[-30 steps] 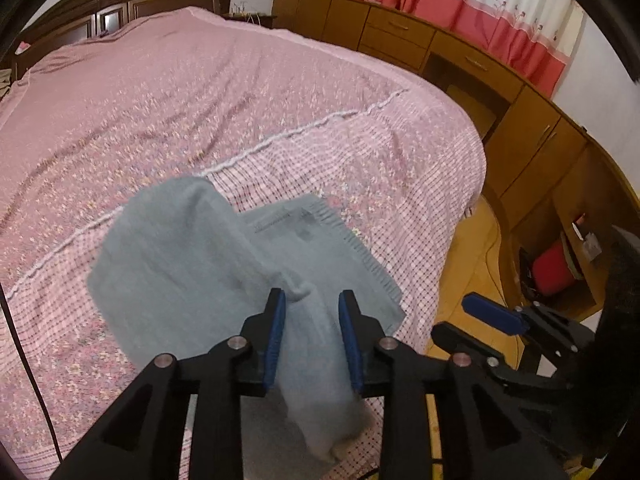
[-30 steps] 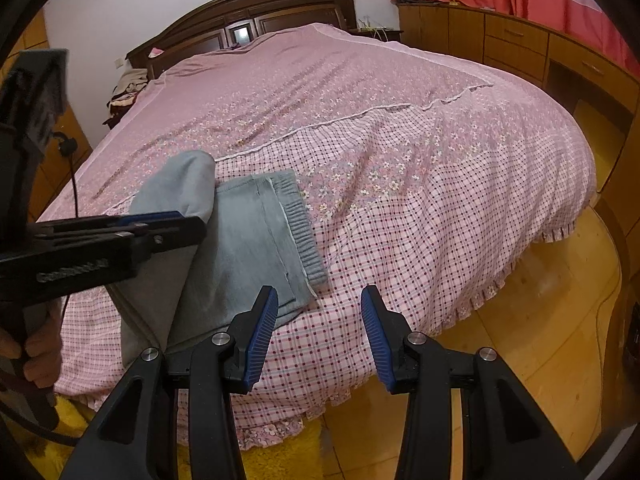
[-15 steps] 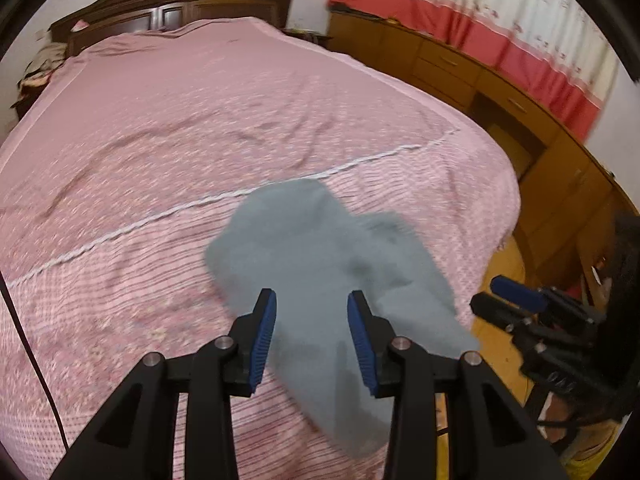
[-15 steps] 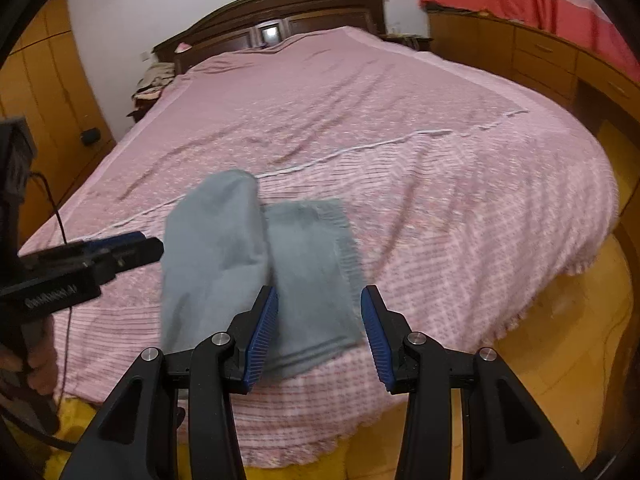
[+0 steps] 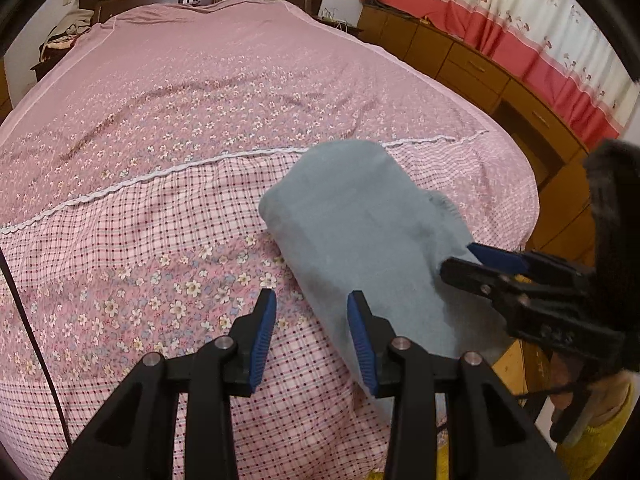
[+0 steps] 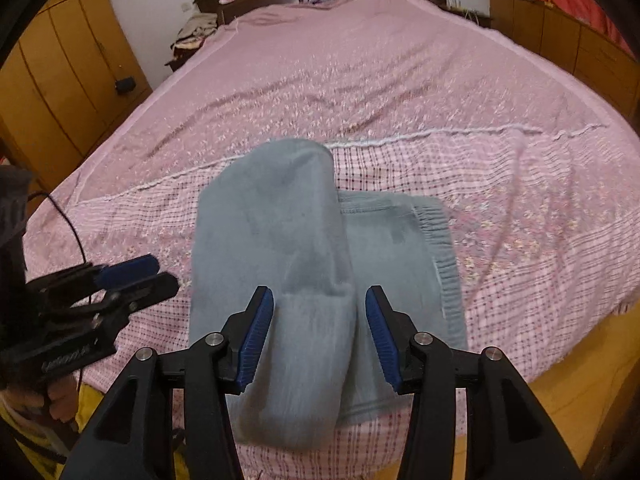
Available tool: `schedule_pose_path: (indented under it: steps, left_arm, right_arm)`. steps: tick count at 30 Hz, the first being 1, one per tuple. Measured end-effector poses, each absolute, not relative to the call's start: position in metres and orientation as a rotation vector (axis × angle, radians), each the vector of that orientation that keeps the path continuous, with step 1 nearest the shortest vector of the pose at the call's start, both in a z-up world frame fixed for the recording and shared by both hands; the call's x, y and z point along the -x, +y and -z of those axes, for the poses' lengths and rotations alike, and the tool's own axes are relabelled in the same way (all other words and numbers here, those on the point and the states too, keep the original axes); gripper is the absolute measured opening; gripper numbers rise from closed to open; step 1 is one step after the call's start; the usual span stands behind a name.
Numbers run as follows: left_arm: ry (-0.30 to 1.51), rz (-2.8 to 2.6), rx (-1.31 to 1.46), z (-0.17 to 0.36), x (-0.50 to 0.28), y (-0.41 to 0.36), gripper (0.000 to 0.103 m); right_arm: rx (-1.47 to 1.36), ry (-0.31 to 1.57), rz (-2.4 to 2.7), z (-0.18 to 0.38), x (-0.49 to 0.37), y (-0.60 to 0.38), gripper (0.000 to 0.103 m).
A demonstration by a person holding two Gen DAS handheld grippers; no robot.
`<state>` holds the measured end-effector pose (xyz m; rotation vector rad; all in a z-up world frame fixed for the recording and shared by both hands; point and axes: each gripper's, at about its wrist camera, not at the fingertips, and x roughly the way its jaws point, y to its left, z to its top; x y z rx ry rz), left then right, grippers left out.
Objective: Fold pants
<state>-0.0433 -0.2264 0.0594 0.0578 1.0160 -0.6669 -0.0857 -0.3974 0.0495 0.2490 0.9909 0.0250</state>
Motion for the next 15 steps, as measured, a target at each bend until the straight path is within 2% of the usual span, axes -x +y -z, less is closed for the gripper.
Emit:
schedule_pose_path:
  steps: [6, 7, 9, 11, 15]
  left_arm:
    - [1.029, 0.675, -0.045, -0.054, 0.046, -0.228, 0.039]
    - [1.03, 0.677, -0.043, -0.053, 0.046, -0.229, 0.039]
    - [1.033, 0.68, -0.042, -0.053, 0.047, -0.23, 0.039]
    - [1.032, 0.684, -0.04, -0.052, 0.045, -0.231, 0.039]
    - [1.023, 0.694, -0.038, -0.056, 0.048, -0.231, 0.039]
  right_arm:
    - [-0.306, 1.0, -0.074, -0.04, 0.079, -0.397, 0.048]
    - [-0.303, 0.991, -0.08, -0.04, 0.08, -0.395, 0.044]
    - [-0.299, 0.976, -0.084, -0.042, 0.081, -0.394, 0.026]
    - [-0.322, 0.948, -0.11, -0.046, 0.085, -0.395, 0.016]
    - [-0.376, 0.881, -0.161, -0.06, 0.096, -0.4, 0.011]
